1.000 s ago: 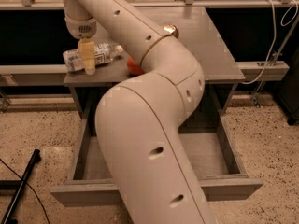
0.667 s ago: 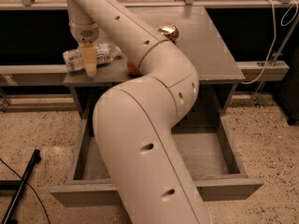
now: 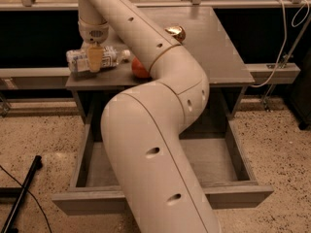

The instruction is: Place blue plastic bottle into top drawer

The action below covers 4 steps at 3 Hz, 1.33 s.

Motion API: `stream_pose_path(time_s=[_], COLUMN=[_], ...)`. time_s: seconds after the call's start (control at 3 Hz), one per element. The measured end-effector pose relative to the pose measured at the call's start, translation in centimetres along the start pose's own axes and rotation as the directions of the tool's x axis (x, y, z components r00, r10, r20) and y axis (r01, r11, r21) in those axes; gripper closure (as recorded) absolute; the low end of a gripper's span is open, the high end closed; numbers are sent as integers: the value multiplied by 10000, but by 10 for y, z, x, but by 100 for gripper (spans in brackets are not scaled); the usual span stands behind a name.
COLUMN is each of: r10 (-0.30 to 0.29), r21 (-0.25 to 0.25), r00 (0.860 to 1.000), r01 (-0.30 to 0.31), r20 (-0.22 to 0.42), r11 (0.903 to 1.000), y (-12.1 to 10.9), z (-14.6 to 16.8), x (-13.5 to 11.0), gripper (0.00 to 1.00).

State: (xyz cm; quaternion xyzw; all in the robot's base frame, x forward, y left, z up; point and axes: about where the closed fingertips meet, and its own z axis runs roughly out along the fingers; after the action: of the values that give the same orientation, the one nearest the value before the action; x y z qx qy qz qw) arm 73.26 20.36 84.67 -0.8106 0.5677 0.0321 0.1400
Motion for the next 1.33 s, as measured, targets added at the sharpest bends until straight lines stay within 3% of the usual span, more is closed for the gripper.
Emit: stream_pose_path(time_s=[0.33, 0.67, 1.0, 1.33], r10=[68, 622, 1033, 1325], r21=[127, 575, 1126, 1761], r00=[9957, 9874, 9812, 9784], r01=[-80, -712, -1225, -1600], r20=[925, 1458, 1632, 1586], r11=[9999, 9958, 9861, 9713], y=[6, 18, 52, 92], z=[-34, -86, -149, -191], x=[-5, 6, 18, 43], gripper=[86, 100, 100, 100])
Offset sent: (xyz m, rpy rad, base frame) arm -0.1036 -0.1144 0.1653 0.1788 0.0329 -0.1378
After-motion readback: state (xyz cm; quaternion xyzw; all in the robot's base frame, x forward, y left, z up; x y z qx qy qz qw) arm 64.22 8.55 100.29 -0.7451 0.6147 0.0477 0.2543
